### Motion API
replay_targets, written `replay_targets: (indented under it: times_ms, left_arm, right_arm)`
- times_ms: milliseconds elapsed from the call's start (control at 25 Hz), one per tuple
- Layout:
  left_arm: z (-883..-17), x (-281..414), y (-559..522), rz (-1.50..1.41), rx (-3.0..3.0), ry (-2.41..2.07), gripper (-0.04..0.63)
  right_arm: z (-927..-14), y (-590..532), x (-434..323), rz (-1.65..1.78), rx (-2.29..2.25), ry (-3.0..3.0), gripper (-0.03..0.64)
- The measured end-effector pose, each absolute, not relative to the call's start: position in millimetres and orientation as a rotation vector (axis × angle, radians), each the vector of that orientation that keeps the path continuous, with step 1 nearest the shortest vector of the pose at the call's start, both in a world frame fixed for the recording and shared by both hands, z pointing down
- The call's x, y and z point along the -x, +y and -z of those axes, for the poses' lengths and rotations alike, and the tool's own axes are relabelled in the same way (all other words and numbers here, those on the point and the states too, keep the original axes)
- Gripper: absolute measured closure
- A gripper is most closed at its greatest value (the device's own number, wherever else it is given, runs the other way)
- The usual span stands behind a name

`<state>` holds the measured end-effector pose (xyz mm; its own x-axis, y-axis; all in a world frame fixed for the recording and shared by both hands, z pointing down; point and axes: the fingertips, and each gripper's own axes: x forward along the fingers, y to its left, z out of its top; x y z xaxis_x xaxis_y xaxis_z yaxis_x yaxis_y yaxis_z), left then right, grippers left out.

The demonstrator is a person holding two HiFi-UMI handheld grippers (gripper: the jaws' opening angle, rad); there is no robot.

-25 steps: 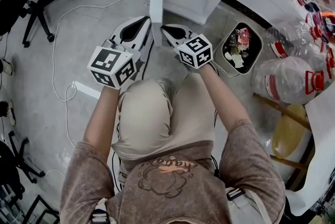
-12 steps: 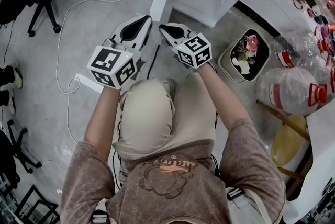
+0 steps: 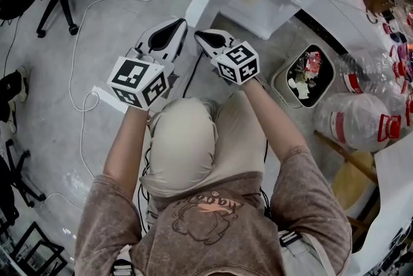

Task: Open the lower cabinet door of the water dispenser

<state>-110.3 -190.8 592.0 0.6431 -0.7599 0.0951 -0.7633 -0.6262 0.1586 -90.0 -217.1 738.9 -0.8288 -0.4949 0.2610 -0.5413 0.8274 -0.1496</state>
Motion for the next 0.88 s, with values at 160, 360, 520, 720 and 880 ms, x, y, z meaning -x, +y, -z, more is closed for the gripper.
replay_targets:
  times_ms: [160,360,520,720,880]
  left_arm:
    - [-593.7,114.0,-193.6,-0.034,-2.672,-1.261,0.583]
    - [-592.6,111.4,-196.7,-0.027,-2.673,-1.252,0.583]
    - [-592.6,101.1,-201.4,-0.03,-2.685,-1.216,0.583]
    - [-594.2,81.1,-207.3,-0.027,-2.696,-1.156,0.583]
    - [-581.8,63.6,-214.2,-0.075,-2.712,-1.112,0.581]
  right_arm:
    - [-738.8,-220.6,97.8,-0.331,-0.802,-2.797,0.604]
    - [-738.1,-218.3,99.4,-0.32,-0.791,-2.785,0.609]
    - [-735.3,-220.7,88.6,-0.324,-0.81,-2.78,0.609]
    - [-729.7,-223.0,60.7,-0.345,-0.879,-2.764,0.609]
    - [-704.2,-228.3,32.1,-0.382,-0.968,-2.744,0.611]
